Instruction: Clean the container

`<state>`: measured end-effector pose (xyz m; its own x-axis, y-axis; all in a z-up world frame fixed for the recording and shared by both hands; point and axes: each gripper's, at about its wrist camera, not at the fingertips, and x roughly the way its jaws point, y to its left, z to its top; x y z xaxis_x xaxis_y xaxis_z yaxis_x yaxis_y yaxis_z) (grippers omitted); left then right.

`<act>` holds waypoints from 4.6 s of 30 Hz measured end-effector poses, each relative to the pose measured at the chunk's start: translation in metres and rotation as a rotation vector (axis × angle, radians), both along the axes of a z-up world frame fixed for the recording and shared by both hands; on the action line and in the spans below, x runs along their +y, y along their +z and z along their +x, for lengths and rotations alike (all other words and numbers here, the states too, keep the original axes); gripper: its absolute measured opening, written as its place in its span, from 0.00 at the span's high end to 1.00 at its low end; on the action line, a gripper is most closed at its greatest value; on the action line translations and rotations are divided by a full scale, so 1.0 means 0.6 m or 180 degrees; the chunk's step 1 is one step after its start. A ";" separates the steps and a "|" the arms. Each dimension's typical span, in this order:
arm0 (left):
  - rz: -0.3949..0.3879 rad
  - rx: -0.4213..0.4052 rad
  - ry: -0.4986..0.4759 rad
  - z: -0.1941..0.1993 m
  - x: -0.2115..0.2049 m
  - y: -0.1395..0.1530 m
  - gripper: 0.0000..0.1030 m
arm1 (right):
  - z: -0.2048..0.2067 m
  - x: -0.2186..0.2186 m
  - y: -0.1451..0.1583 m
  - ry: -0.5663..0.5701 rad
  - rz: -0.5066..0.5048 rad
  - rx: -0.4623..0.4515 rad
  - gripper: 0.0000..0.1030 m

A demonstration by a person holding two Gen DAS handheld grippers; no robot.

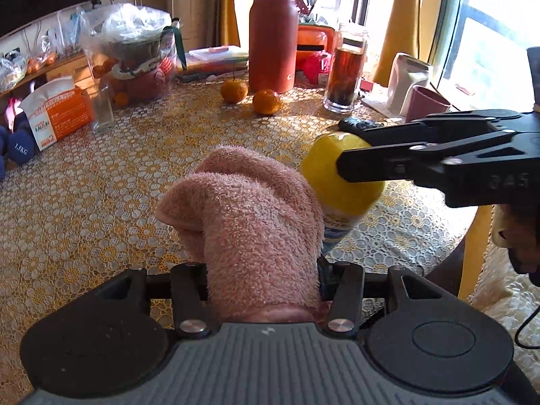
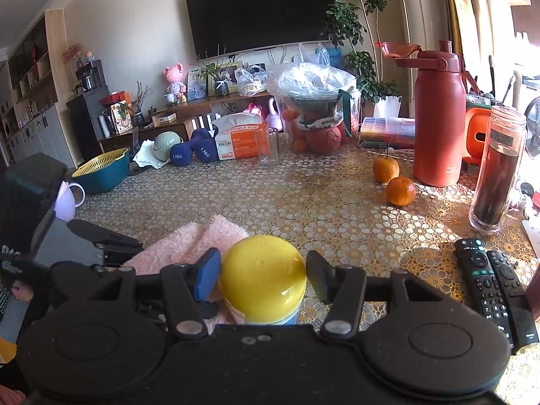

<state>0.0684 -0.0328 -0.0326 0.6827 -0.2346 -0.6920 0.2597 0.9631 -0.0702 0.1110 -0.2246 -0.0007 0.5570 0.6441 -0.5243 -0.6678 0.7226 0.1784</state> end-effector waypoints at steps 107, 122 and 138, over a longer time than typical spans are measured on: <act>-0.0156 0.0119 0.0613 -0.029 0.005 -0.032 0.52 | 0.052 0.118 0.004 -0.0626 -0.0266 0.1475 0.41; -0.0394 0.0218 0.0992 -0.018 0.132 -0.029 0.52 | 0.047 0.107 0.005 -0.0230 -0.0364 0.1258 0.41; -0.0758 0.0174 -0.0204 -0.024 0.113 0.015 0.52 | -0.032 0.121 0.016 0.0898 -0.1151 0.0034 0.41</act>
